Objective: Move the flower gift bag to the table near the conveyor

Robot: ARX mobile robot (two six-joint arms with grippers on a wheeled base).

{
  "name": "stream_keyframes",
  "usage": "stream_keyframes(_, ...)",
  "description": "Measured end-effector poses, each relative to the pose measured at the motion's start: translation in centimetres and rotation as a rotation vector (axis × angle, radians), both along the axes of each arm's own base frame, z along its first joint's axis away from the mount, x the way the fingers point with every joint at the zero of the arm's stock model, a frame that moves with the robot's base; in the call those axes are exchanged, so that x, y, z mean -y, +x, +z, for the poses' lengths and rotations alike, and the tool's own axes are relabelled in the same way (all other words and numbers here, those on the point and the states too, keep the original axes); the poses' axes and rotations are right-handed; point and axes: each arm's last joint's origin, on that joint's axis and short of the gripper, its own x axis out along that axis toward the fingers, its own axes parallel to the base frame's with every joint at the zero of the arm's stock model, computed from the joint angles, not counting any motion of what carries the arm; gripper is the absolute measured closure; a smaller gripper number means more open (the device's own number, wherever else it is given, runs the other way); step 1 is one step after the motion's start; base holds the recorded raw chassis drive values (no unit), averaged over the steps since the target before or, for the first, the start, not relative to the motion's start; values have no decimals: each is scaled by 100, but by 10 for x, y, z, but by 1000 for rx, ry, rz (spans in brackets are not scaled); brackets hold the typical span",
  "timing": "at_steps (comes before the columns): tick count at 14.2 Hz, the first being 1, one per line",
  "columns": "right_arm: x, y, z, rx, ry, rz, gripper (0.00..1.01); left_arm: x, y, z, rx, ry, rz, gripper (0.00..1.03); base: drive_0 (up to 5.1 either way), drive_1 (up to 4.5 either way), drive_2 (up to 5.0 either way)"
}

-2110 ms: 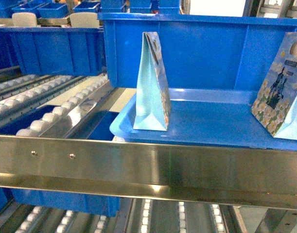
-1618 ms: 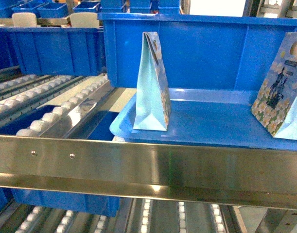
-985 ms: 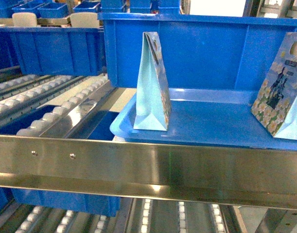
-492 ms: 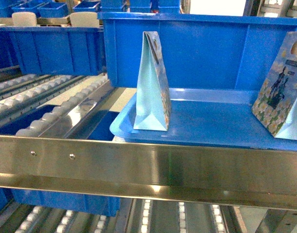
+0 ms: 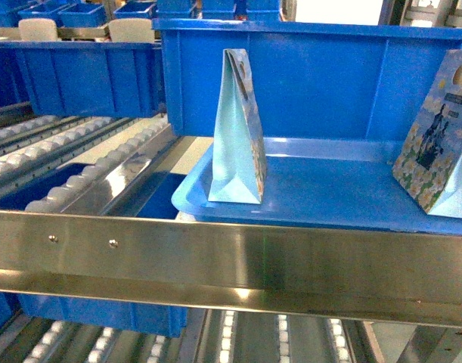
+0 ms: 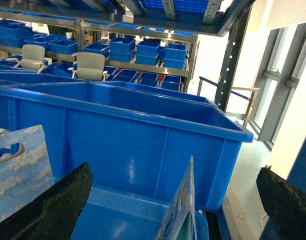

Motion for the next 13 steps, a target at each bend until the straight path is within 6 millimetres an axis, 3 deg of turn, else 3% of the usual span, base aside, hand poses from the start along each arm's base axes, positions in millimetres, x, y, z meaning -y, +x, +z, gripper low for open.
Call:
stream_keyframes(3,-6,35,-6,-56,-11,-20,3,0,0,0,0,0,0,5,0,0,0)
stream_keyframes(7,8,78,-13,-146,36,-73,3,0,0,0,0,0,0,5,0,0,0)
stream_keyframes(10,22,98,-22,-239,110,-74,3,0,0,0,0,0,0,5,0,0,0)
stream_keyframes(13,31,104,-29,-297,132,-57,3,0,0,0,0,0,0,5,0,0,0)
